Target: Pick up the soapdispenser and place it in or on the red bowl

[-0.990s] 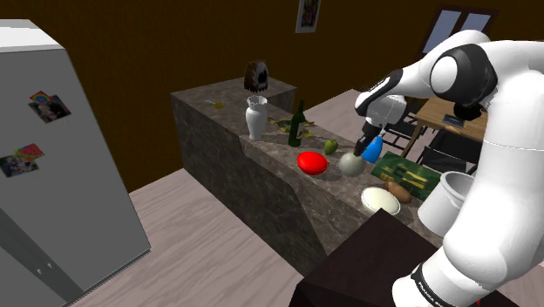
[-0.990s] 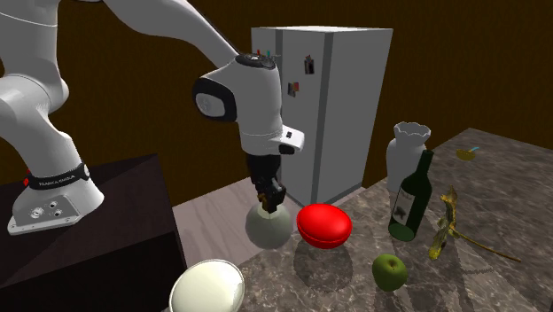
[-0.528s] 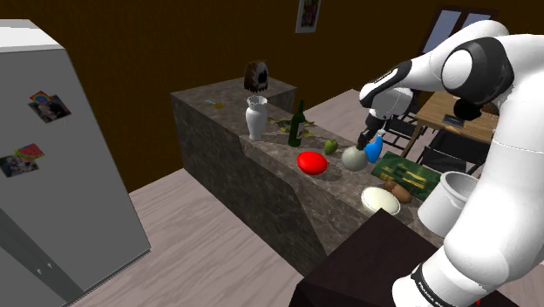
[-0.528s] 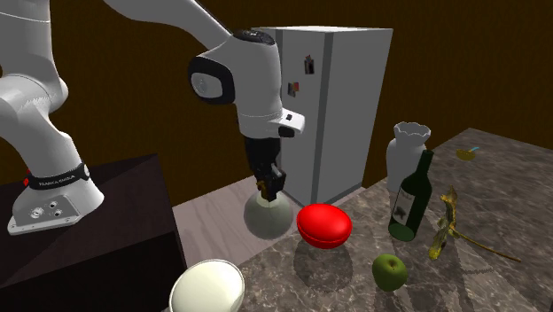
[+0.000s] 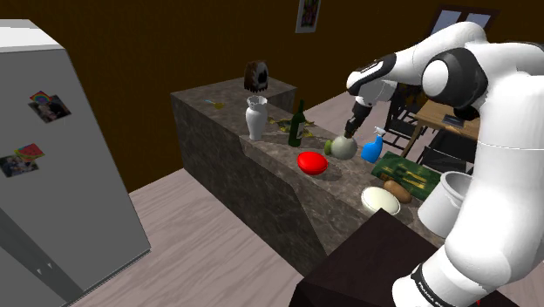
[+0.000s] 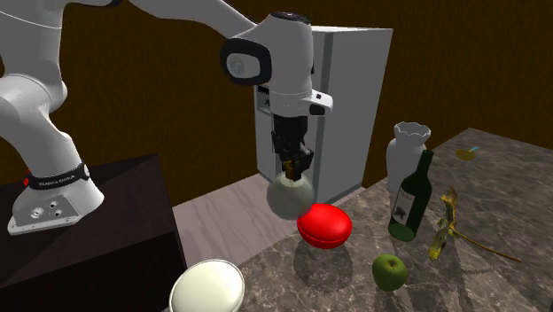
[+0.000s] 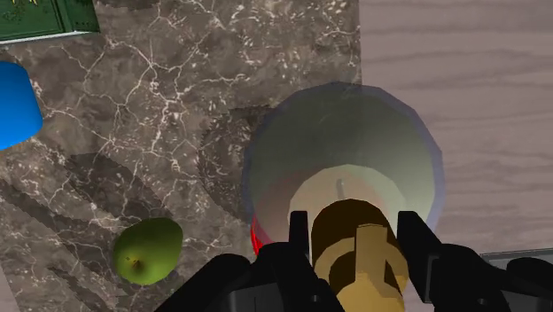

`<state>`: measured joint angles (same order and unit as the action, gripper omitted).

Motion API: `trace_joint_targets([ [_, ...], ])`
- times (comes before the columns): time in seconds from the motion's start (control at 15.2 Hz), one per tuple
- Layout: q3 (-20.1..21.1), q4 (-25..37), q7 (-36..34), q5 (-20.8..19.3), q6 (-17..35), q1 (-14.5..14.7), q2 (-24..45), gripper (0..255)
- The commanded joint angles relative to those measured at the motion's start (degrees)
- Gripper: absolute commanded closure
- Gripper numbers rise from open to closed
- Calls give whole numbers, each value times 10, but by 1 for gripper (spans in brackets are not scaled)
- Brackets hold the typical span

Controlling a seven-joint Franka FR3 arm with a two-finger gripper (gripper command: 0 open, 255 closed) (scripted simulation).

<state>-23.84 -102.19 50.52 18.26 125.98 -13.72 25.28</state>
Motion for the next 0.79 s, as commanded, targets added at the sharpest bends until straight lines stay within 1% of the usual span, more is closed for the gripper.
trace_joint_targets([
  [0.0,7,54,-21,3,-25,4,28,255],
  [0.33,22,211,-66,9,-98,1,109,255],
  [0.46,29,289,-85,12,-134,-5,149,255],
  [0.59,36,385,-107,15,-177,-14,198,255],
  [0.73,38,375,-105,16,-164,-13,201,255],
])
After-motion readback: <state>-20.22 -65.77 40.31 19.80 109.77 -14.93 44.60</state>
